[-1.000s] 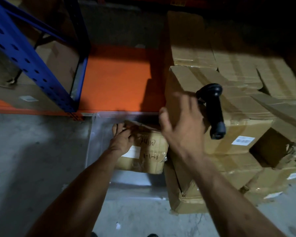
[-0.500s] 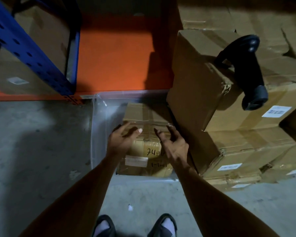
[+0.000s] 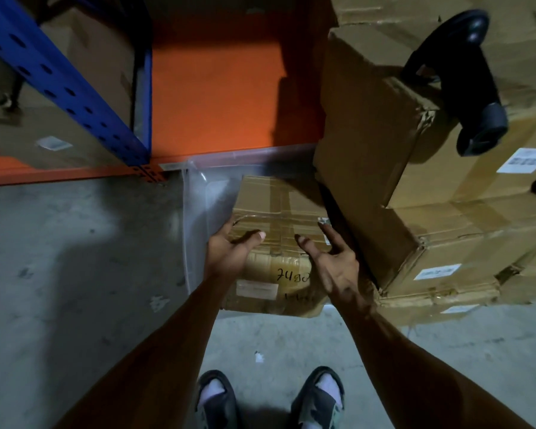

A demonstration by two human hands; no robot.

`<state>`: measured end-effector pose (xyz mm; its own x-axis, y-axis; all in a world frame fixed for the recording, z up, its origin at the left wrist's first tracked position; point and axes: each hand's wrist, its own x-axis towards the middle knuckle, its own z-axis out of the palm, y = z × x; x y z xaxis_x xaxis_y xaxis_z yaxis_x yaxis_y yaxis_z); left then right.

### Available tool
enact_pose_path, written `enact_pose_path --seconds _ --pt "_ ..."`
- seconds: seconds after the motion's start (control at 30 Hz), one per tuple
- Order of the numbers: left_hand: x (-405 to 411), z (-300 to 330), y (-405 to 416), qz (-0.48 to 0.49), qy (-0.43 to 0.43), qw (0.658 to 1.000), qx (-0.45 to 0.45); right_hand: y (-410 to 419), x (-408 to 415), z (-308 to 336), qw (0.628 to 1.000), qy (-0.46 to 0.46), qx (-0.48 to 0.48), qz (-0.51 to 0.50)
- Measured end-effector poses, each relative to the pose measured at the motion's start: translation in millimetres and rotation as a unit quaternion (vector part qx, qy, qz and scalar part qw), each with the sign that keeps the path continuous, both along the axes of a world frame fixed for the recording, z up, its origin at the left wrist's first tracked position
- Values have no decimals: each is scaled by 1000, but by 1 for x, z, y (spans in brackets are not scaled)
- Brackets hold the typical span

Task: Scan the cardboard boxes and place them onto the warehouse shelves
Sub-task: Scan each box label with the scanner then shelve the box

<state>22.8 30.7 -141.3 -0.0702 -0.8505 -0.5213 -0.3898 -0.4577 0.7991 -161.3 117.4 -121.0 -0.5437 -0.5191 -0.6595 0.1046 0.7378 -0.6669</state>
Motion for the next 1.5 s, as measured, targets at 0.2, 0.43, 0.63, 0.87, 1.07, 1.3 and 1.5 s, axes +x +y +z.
enact_pose_path --seconds 0.2,0.43,0.63,0.87,1.07,1.3,1.5 --pt "25 96 5 18 25 999 -28 7 26 79 999 -3 -44 15" --pt "52 300 6 11 13 995 -102 -5 52 255 989 12 -151 -7" --pt "65 445 8 28 62 980 -184 -6 56 402 972 18 -232 13" --pt "44 580 17 -30 138 960 -241 30 43 561 941 98 -325 0" --pt "2 663 33 -74 177 935 -298 63 10 641 922 177 -338 -70" --pt "-32 759 21 -129 209 905 -348 71 -14 736 882 255 -379 -117" --pt "-20 843 -30 -126 218 873 -418 20 1 816 839 265 -467 -87"
